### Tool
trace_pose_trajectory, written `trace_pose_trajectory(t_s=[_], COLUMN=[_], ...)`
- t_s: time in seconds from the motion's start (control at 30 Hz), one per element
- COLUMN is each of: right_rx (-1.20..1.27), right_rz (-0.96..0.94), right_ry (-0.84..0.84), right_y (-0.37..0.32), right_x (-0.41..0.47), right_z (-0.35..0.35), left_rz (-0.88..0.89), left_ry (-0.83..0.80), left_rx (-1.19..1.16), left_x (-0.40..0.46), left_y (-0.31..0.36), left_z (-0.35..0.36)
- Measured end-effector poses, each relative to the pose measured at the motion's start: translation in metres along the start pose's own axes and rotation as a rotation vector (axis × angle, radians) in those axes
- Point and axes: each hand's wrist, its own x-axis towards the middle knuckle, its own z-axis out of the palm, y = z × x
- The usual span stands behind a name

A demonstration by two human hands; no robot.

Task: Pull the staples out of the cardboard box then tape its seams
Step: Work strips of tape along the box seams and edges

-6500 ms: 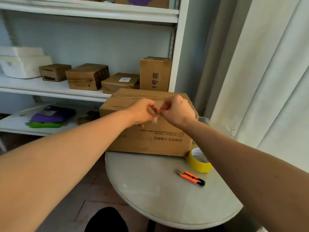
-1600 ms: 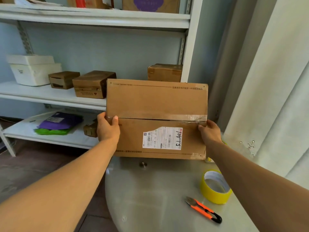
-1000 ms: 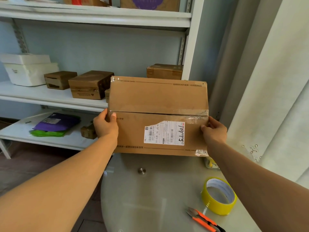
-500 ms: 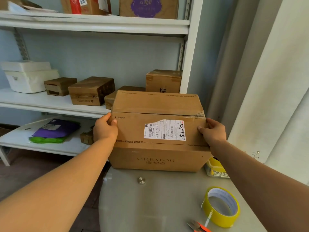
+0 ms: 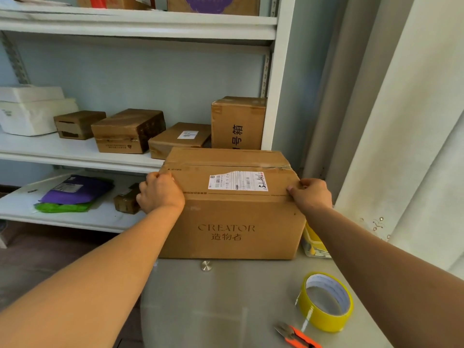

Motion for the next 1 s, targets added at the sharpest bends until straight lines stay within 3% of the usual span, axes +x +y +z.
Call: trace_pose_trajectory(t_s=[0.17, 0.37, 0.43, 0.53, 0.63, 0.77, 0.87, 1.0], right_rx=[-0.018, -0.126, -0.213, -0.479, -0.692, -0.905, -0.952, -1.287], right_rz=[0.024, -0.2, -0.216, -0.156, -0.106, -0.266, -0.259, -0.49], right_ry=[-0.002, 0.218, 0.077, -0.337, -0.598, -0.668, -0.811, -0.722], right_y=[-0.003, 0.009, 0.018, 0.043, 0.062, 0.081, 0.089, 0.09], right_x=[0.003, -0.023, -0.032, -0.043, -0.062, -0.09, -0.121, -0.14], right_z=[-0.003, -0.023, -0.032, -0.043, -0.049, -0.046, -0.037, -0.022], left_rz=[0.13, 0.634, 0.82, 0.985, 0.922, 0.697, 0.524, 0.512], left_ry=[0.073, -0.008, 0.009, -0.029, -0.312, -0.758, -0.829, -0.84], left_rx=[0.05, -0.121, -0.187, -0.227, -0.146, -0.102, -0.251, -0.254], left_x=[-0.006, -0.058, -0.079, -0.115, -0.137, -0.156, -0.158, -0.156], left_y=[0.0, 0.039, 0.05, 0.062, 0.066, 0.062, 0.054, 0.054], left_z=[0.003, 0.024, 0.03, 0.039, 0.056, 0.087, 0.1, 0.099])
